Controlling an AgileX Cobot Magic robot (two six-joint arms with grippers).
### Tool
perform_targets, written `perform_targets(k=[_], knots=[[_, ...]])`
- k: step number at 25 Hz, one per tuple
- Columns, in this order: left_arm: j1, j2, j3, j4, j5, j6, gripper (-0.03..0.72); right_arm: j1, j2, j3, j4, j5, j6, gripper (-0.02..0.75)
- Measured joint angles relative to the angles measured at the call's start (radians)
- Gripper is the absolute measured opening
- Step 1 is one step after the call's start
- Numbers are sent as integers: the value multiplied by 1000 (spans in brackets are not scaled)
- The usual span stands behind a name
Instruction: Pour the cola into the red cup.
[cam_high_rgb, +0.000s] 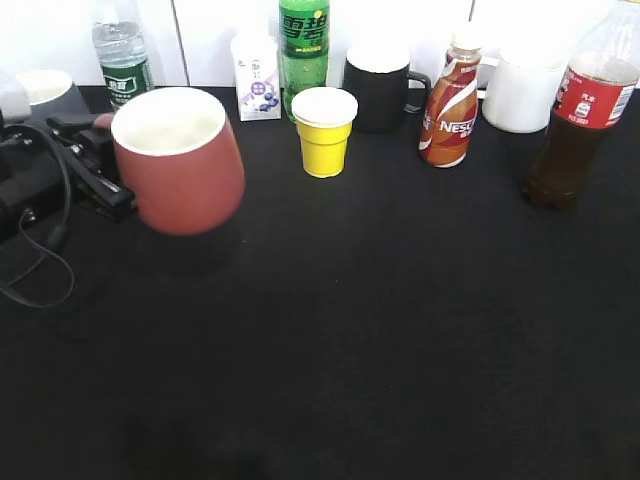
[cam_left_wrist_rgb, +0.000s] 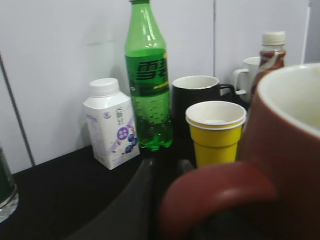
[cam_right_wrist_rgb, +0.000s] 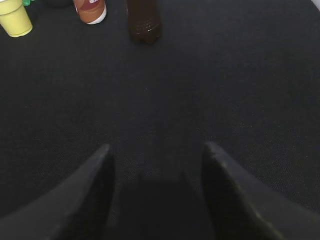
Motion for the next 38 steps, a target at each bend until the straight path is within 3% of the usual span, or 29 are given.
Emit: perform_targets(k=[6, 9, 11, 14, 19, 23, 25, 27, 34, 38], knots=[[0, 0, 0, -1, -9, -11, 85, 0, 89, -20, 2, -63, -19, 426], [0, 0, 0, 0, -12, -14, 85, 0, 296, -25, -1, -442, -44, 426], [0, 0, 0, 0, -12, -22, 85, 0, 422, -25, 0, -582, -46, 440], [0, 0, 0, 0, -13, -25, 85, 0, 686, 3, 9, -1051, -50, 522], [0, 0, 0, -1, 10, -25, 86, 0, 1039, 129, -37, -1517, -40, 554], [0, 0, 0, -1, 12, -25, 88, 0, 1295, 158, -294, -1780, 152, 557], [0, 0, 0, -1, 12, -25, 88, 0, 1419, 159, -328, -1893, 171, 615], [0, 0, 0, -1, 12, -25, 88, 0, 1514, 116, -323, -1923, 179, 650], [0, 0, 0, -3, 13, -25, 91, 0, 1635, 20, -373, -1958, 180, 633], [0, 0, 0, -11, 14, -25, 91, 0, 1640, -105, -419, -1847, 211, 667]])
